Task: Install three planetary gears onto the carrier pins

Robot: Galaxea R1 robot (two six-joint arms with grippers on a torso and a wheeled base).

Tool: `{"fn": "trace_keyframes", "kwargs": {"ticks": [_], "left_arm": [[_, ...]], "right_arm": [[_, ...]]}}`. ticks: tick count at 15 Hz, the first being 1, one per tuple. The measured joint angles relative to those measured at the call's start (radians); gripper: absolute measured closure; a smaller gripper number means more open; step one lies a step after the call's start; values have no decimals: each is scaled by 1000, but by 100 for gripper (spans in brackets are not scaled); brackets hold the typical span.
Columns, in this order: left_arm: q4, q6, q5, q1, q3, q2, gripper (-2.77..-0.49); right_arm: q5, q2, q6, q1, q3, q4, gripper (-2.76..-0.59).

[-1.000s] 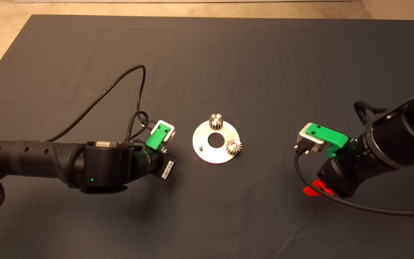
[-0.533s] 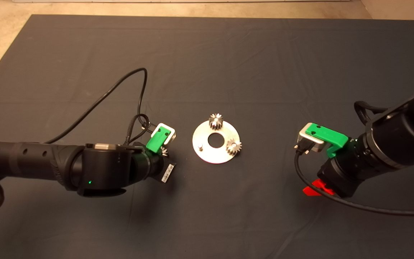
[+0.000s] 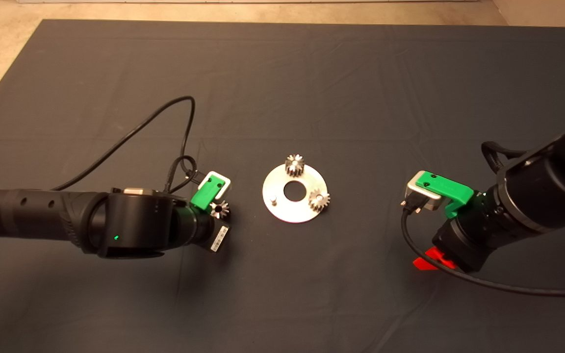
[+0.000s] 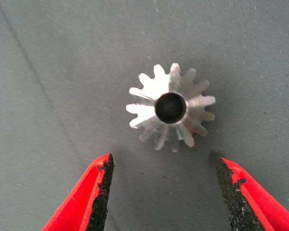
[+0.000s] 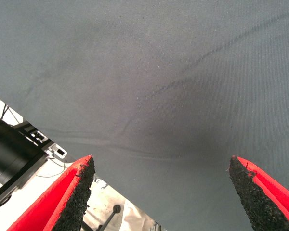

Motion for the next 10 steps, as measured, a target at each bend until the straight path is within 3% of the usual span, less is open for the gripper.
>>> {"fn": "trace_keyframes", "kwargs": {"ticks": [10], "left_arm": [[0,11,0,-27,0,0,-147]], "right_arm": [[0,0,0,0,0,0,-205]]}}
